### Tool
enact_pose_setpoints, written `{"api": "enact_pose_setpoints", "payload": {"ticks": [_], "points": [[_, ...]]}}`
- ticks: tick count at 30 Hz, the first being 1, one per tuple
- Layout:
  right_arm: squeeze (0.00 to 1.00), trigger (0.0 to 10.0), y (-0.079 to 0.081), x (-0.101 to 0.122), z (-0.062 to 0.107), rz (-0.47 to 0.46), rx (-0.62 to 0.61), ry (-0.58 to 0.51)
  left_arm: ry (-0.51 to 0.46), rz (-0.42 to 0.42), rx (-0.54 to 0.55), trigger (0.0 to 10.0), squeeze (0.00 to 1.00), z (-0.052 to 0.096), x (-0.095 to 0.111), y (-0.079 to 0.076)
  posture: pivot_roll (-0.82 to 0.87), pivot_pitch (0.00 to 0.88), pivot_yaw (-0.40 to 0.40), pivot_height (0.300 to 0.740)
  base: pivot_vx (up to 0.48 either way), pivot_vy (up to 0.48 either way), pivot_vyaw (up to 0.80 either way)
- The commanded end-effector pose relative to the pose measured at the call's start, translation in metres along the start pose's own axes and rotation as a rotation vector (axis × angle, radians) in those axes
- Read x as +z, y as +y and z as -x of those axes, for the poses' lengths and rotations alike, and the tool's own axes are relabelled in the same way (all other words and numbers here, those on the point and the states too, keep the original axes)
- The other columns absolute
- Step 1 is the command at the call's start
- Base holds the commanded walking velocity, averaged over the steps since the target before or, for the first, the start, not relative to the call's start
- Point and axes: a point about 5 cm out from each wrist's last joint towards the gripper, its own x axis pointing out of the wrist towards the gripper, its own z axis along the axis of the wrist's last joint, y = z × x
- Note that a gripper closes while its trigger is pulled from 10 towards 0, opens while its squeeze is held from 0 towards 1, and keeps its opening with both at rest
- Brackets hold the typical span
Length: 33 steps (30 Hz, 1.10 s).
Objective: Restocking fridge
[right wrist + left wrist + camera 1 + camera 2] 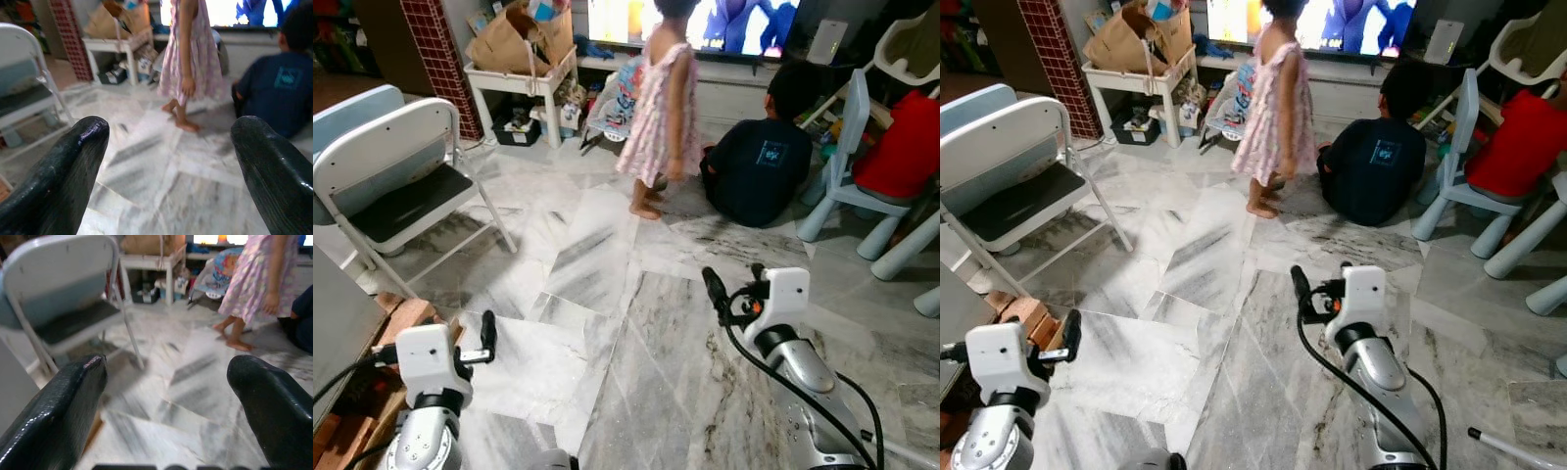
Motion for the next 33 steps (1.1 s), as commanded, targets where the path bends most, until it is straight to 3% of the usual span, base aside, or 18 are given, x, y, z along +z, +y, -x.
{"api": "enact_pose_setpoints", "payload": {"ticks": [1,6,8,13,23,30,33], "points": [[0.00,10.0,-0.001,0.003,-0.003,0.001,0.014,-0.003,-0.044,-0.054,0.019,10.0,0.00,-0.006,0.014,0.005,0.03,0.007,0.005,0.740,0.000,0.000,0.00],[0.00,10.0,-0.004,0.002,0.003,0.007,0.027,0.006,-0.057,-0.062,0.048,10.0,0.00,-0.009,0.018,0.012,0.02,0.017,0.011,0.740,0.000,0.000,0.00],[0.00,10.0,-0.005,-0.006,0.015,-0.005,0.010,0.036,-0.031,-0.057,0.082,10.0,0.00,-0.005,0.013,0.015,0.01,0.031,0.021,0.740,0.000,0.000,0.00],[0.00,10.0,0.000,-0.008,0.020,0.031,0.042,0.028,-0.018,-0.069,0.054,10.0,0.00,-0.003,0.009,0.009,0.00,0.032,0.020,0.740,0.000,0.000,0.48],[0.00,10.0,0.009,0.007,0.003,0.083,0.137,-0.020,-0.034,-0.072,0.078,10.0,0.00,-0.011,0.012,0.003,0.01,0.025,0.001,0.740,0.000,0.000,0.79],[0.00,10.0,0.010,0.010,-0.001,0.076,0.145,-0.029,-0.057,-0.107,0.134,10.0,0.00,-0.003,0.013,0.006,0.02,0.033,-0.006,0.740,0.000,0.000,0.79],[0.00,10.0,0.010,0.009,-0.001,0.072,0.137,-0.028,-0.010,-0.087,0.146,10.0,0.00,0.002,0.007,0.007,0.02,0.033,-0.006,0.740,0.000,0.000,0.79]]}}
